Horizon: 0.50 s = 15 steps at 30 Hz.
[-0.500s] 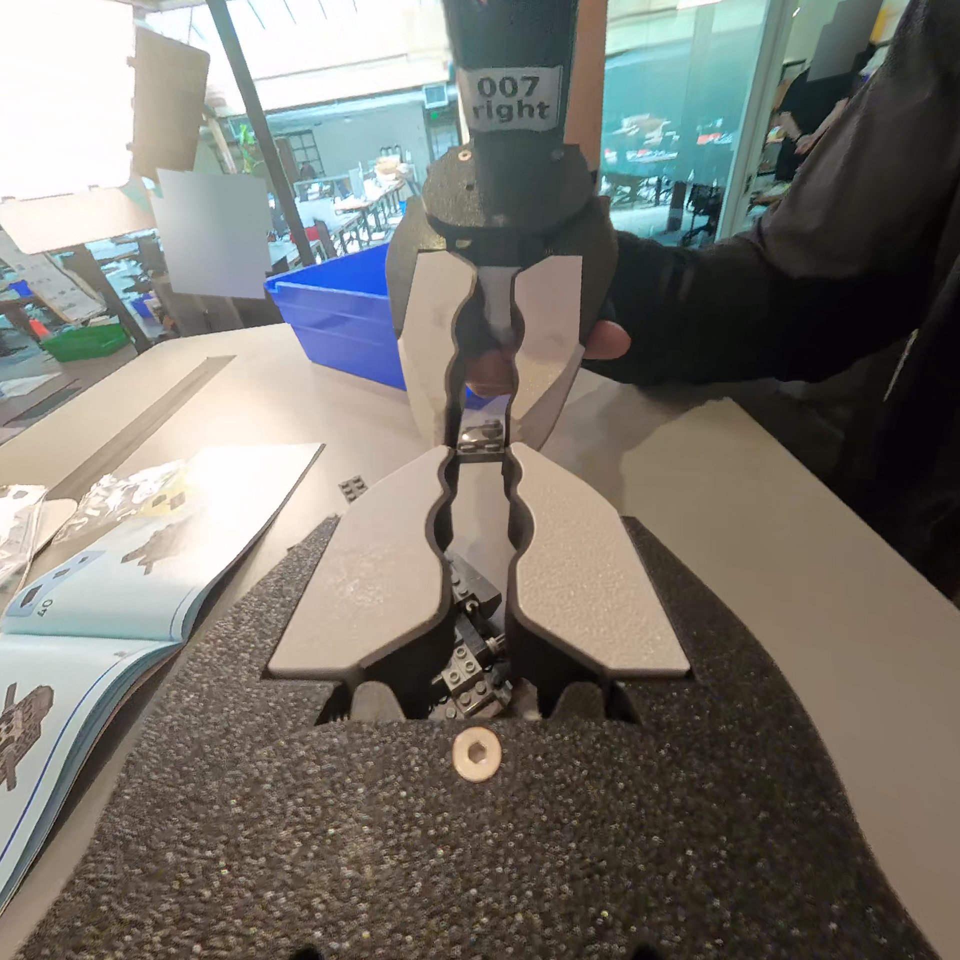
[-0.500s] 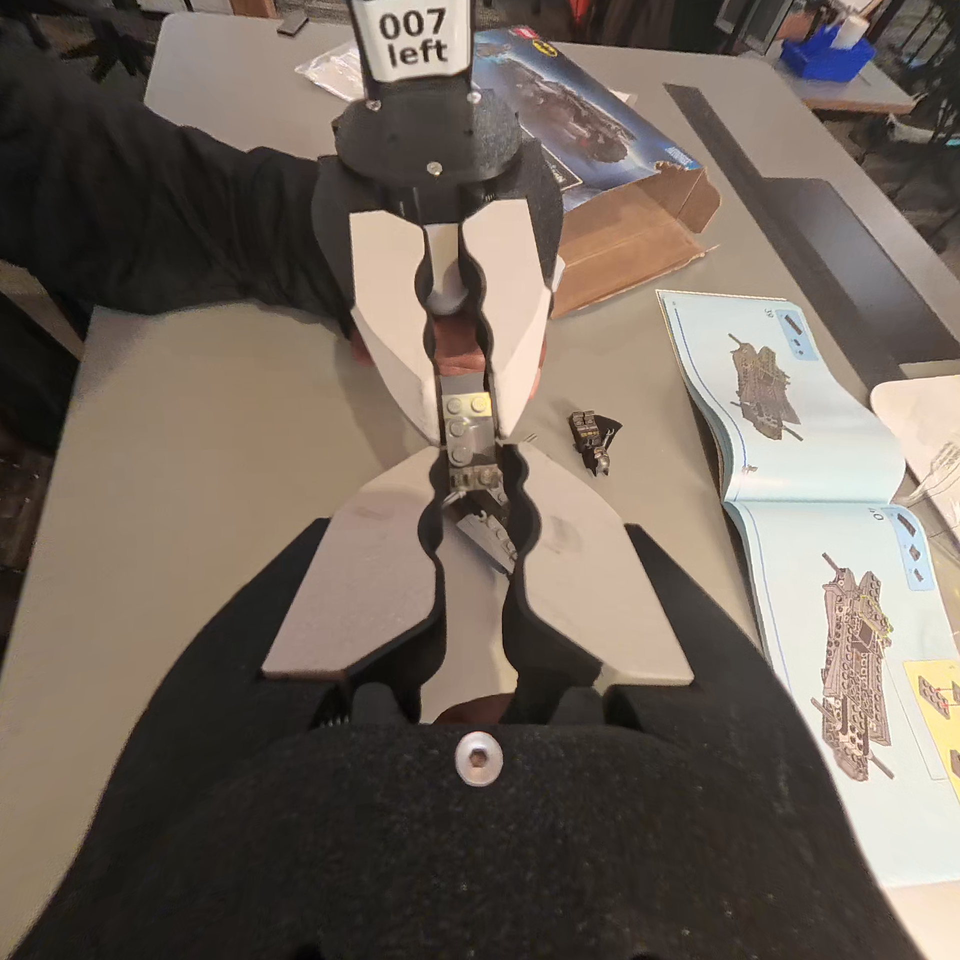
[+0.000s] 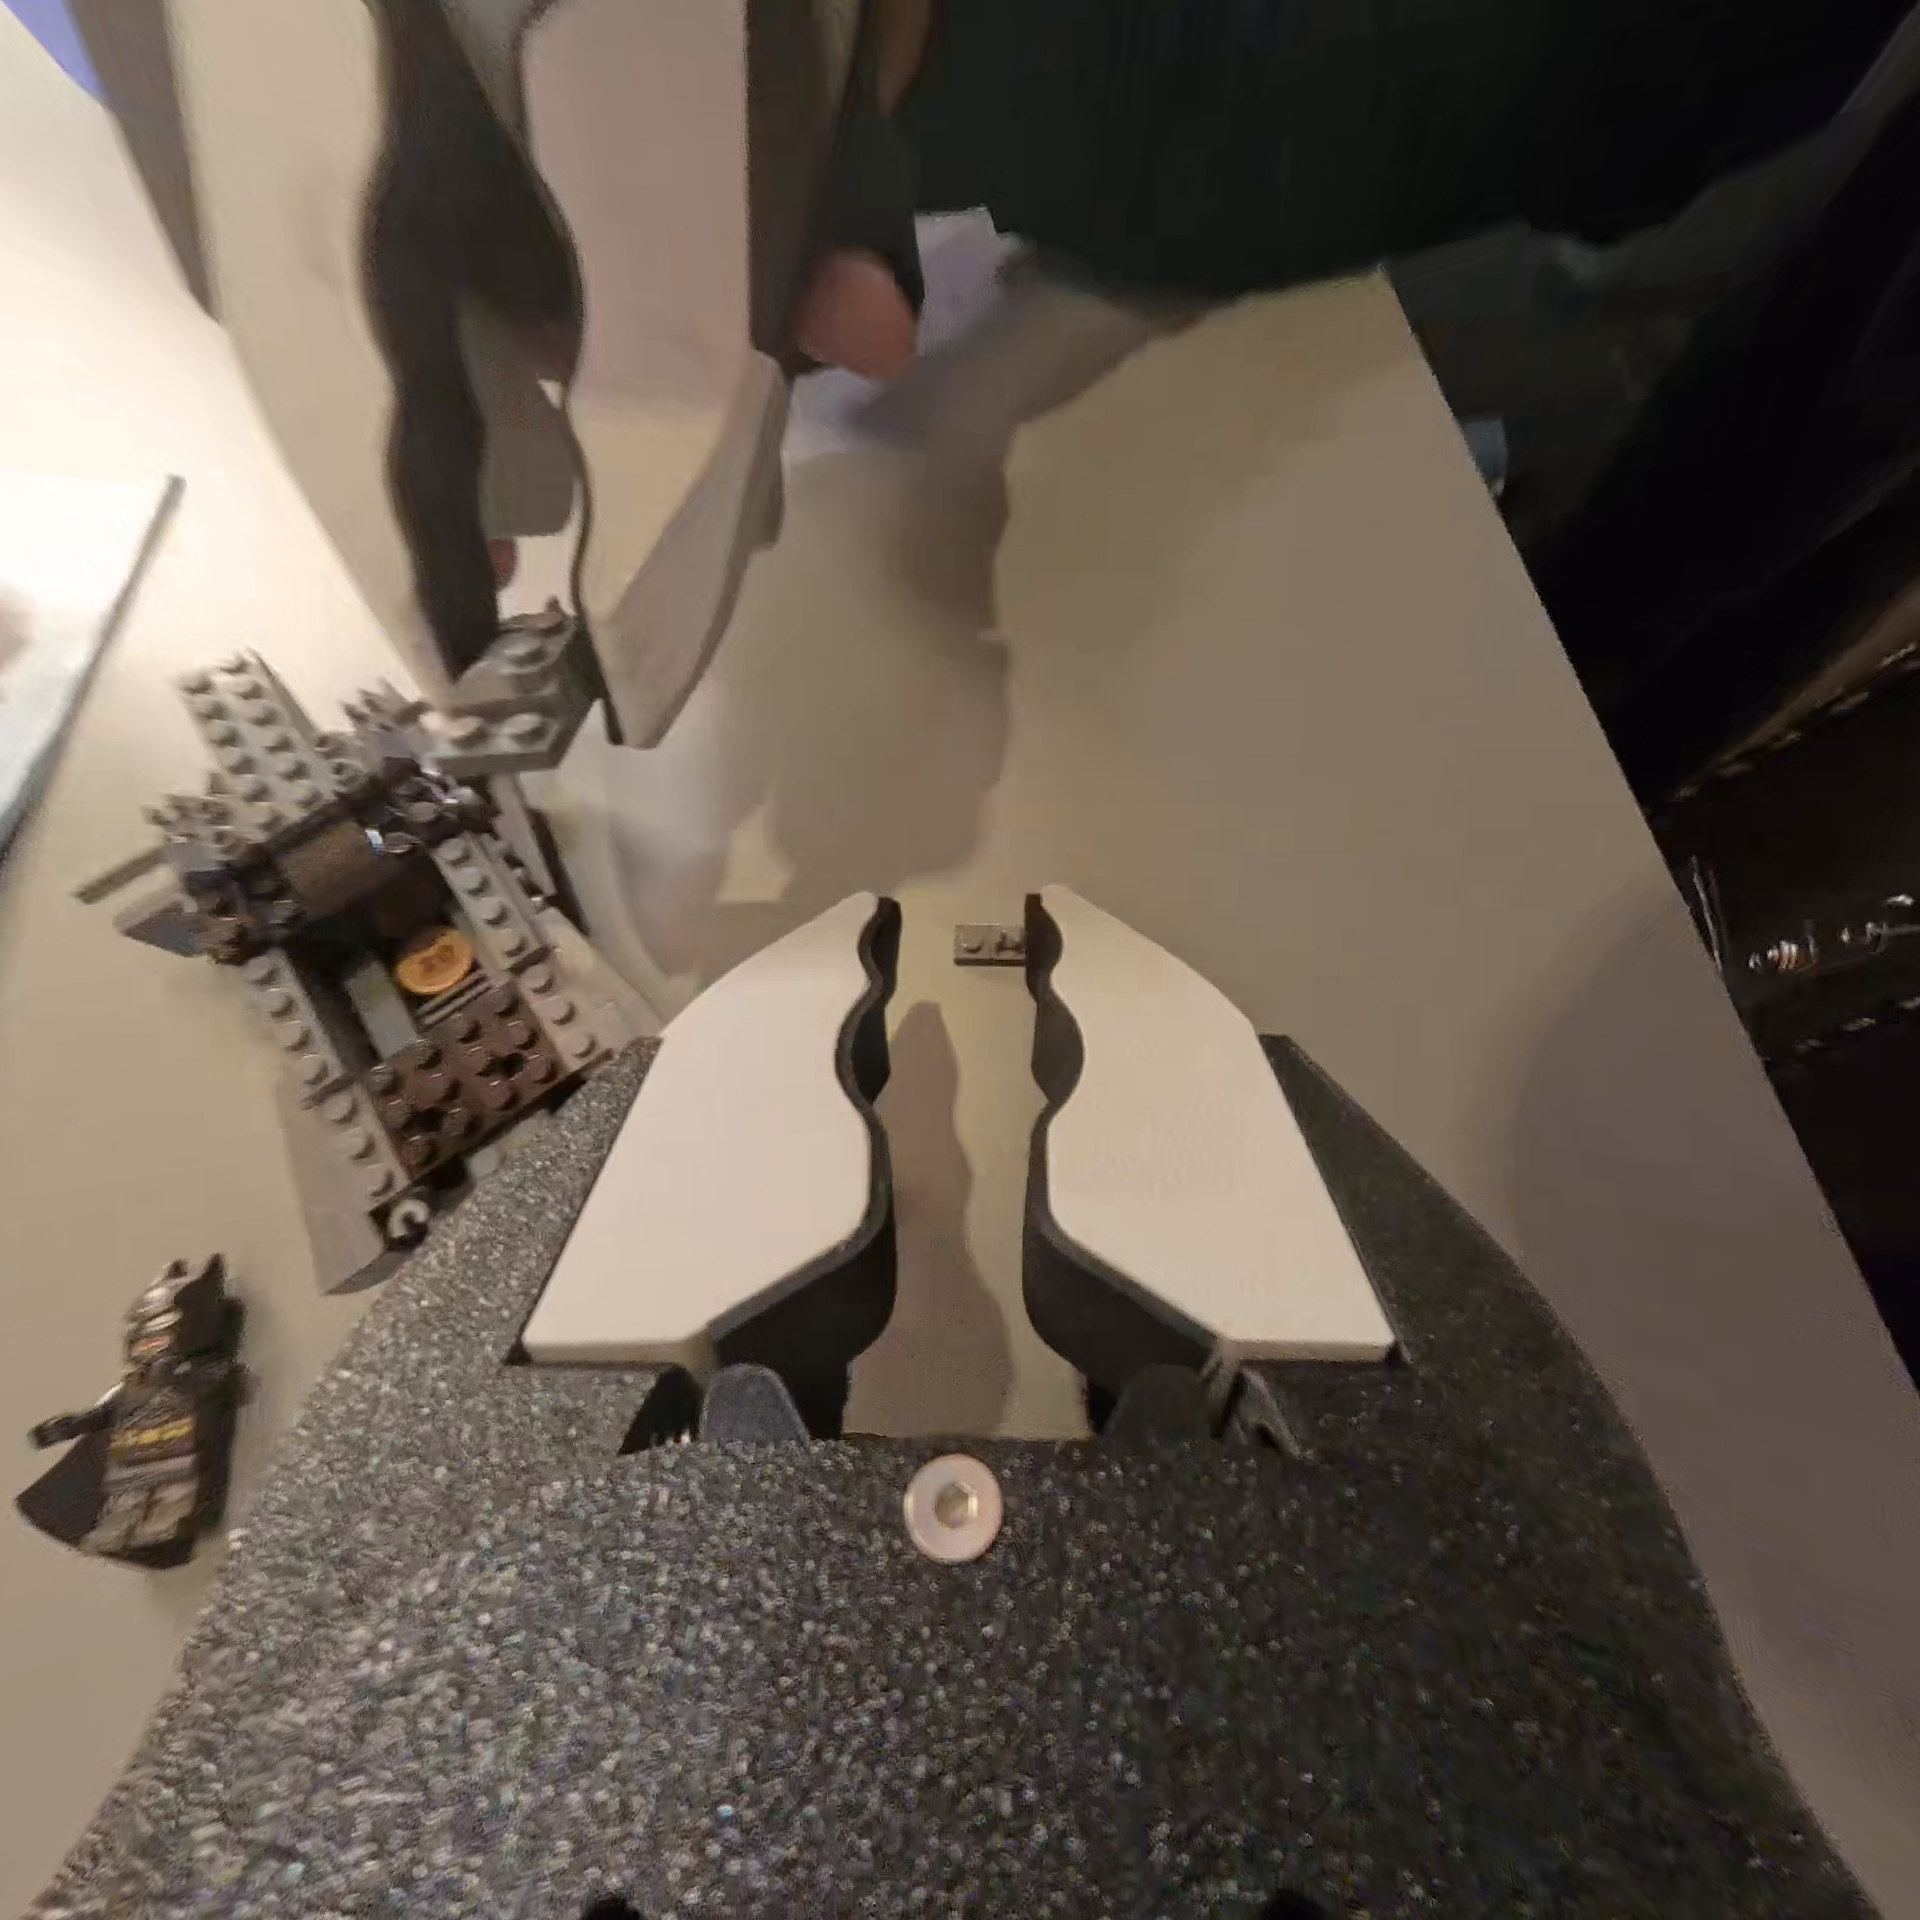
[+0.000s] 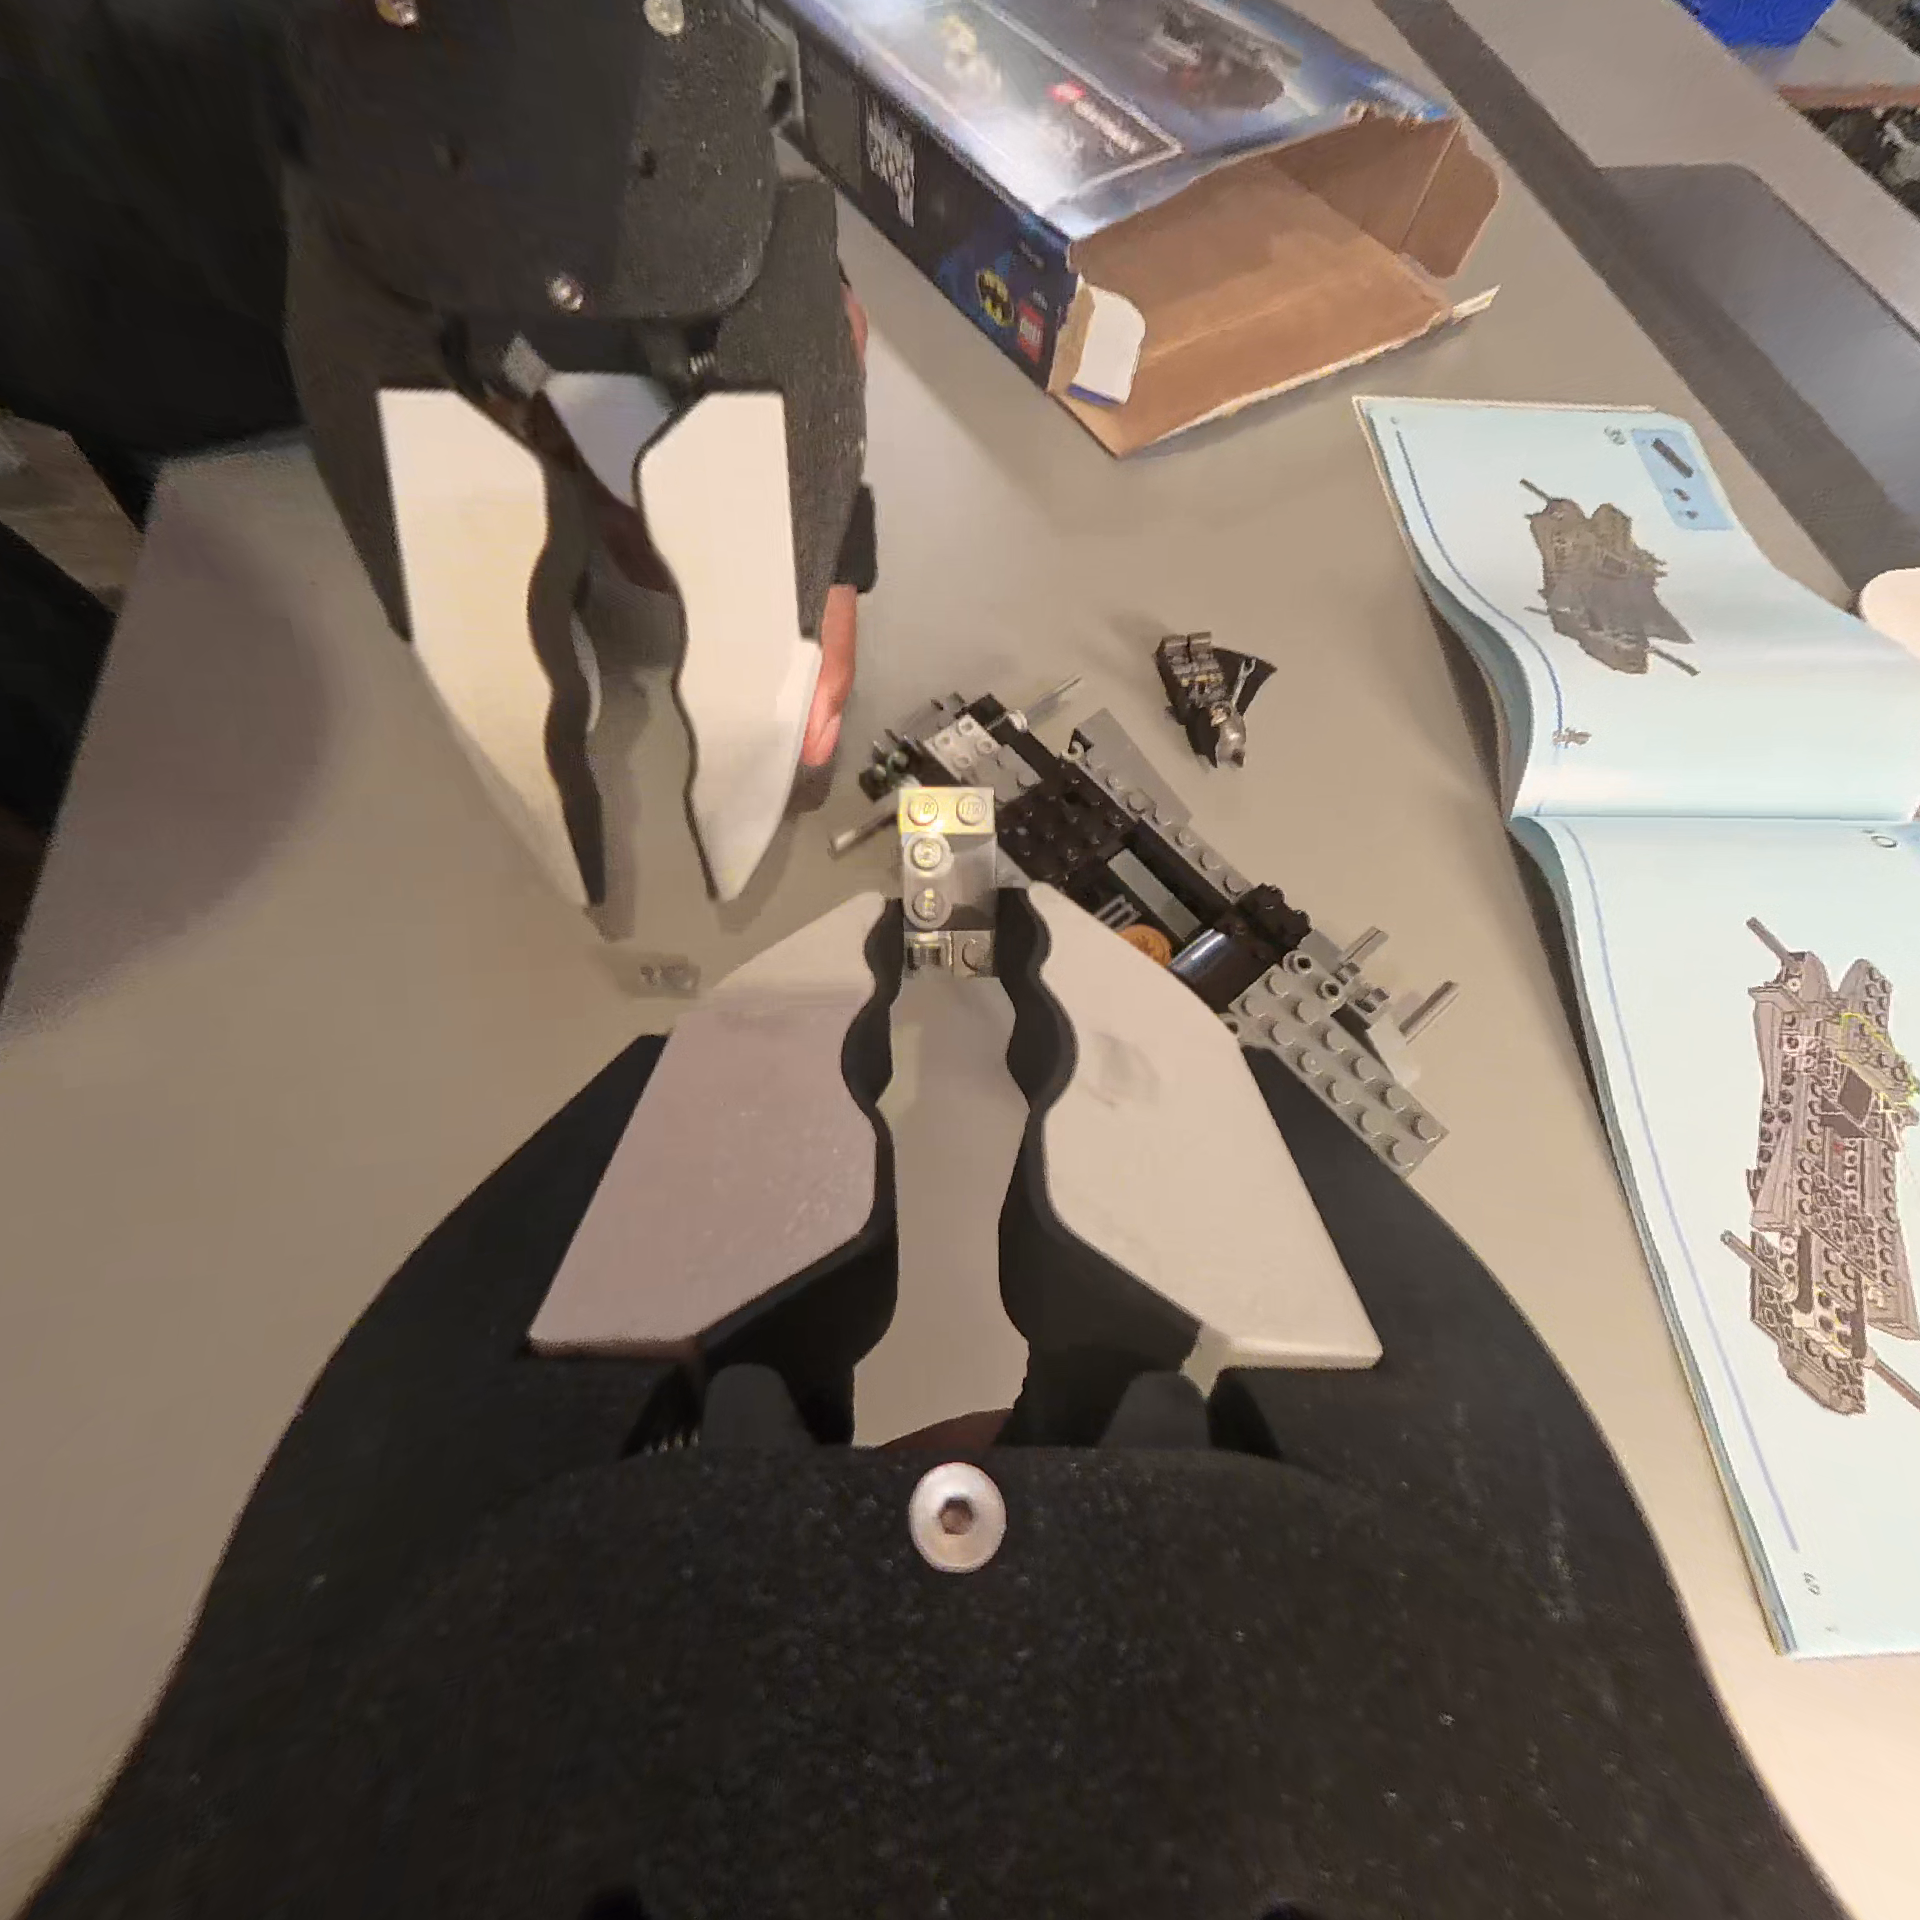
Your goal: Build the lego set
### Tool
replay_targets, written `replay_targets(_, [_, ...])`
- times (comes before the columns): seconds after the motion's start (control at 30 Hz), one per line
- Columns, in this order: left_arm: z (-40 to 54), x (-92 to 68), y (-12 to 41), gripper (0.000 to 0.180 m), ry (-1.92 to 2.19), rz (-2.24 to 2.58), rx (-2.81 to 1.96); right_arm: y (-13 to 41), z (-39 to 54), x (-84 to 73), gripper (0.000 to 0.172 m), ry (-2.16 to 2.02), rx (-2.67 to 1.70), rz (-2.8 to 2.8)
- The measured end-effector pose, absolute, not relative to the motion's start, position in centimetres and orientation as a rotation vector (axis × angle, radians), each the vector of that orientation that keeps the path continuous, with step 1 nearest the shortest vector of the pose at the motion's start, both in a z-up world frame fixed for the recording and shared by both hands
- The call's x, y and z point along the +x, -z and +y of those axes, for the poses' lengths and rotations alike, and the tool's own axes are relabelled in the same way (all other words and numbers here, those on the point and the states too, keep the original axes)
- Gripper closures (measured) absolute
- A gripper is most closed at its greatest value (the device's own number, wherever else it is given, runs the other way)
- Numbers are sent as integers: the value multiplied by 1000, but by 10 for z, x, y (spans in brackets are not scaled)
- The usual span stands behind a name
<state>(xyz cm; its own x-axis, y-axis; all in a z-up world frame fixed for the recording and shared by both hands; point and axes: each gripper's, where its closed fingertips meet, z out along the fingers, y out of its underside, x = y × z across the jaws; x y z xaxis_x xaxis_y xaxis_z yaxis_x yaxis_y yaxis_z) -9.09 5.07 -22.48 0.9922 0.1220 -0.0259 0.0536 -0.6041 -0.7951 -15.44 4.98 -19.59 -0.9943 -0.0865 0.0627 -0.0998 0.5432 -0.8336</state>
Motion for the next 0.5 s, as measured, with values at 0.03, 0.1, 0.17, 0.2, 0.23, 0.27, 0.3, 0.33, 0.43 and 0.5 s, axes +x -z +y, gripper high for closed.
replay_targets(0.03, [54,-90,230,157,-75,-125,-2245,197,49,-153,154,-1480,177,-2749])
replay_targets(0.1, [57,-87,239,156,-48,-117,-2301,196,49,-150,154,-1493,187,-2752])
replay_targets(0.17, [57,-87,245,154,-55,-111,-2343,195,48,-150,154,-1498,187,-2745])
replay_targets(0.2, [58,-86,247,154,-44,-106,-2351,195,48,-150,154,-1501,184,-2744])
replay_targets(0.23, [58,-85,249,155,-41,-105,-2363,195,48,-150,154,-1504,181,-2745])
replay_targets(0.27, [57,-85,252,155,-46,-103,-2382,196,48,-150,154,-1506,180,-2744])
replay_targets(0.3, [56,-85,256,155,-58,-105,-2401,196,48,-151,154,-1505,180,-2741])
replay_targets(0.33, [57,-86,257,158,-71,-111,-2398,196,48,-152,154,-1501,179,-2739])
replay_targets(0.43, [57,-88,258,164,-85,-136,-2397,197,47,-152,154,-1502,175,-2732])
replay_targets(0.5, [55,-89,255,164,-97,-166,-2397,199,47,-153,154,-1484,182,-2728])
